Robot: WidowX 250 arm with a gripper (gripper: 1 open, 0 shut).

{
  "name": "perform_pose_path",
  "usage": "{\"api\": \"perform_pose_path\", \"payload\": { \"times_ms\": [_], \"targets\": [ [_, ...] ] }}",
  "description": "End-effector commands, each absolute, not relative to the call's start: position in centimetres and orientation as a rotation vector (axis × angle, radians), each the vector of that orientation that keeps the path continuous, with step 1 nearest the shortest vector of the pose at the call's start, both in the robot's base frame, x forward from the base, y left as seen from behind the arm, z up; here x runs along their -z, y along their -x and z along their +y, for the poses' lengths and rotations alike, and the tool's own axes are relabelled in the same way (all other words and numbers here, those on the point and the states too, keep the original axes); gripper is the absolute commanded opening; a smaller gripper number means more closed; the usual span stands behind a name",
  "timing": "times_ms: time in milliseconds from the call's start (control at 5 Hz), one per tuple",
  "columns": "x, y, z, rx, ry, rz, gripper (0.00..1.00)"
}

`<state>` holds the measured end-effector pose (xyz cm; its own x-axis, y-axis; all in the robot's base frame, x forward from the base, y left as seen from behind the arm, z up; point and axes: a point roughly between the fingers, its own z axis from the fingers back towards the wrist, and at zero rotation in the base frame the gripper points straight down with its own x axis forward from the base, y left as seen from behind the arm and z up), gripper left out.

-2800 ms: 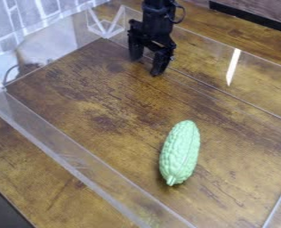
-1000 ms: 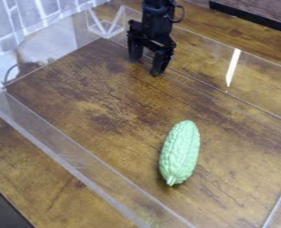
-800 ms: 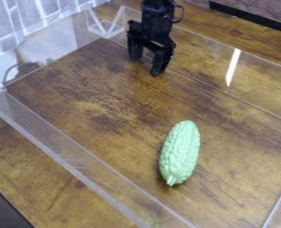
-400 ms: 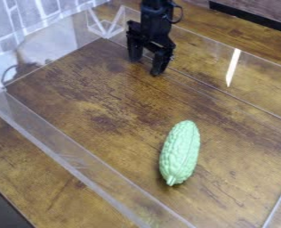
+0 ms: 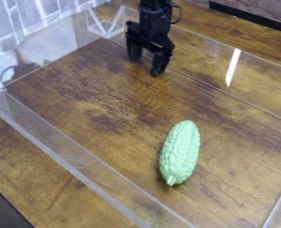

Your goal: Put the white object in the blue tray

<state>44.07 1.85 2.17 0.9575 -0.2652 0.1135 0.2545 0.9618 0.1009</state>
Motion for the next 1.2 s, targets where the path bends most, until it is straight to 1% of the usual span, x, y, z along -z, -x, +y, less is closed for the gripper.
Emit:
{"api": "perform_pose_path", "payload": {
  "times_ms": [0, 1000],
  "targets": [
    [-2.4, -44.1, -0.4, 0.302, -0.076, -0.152, 1.00],
    [-3.6, -44.2, -2.6, 0.306, -0.039, -0.247, 1.00]
  ]
}}
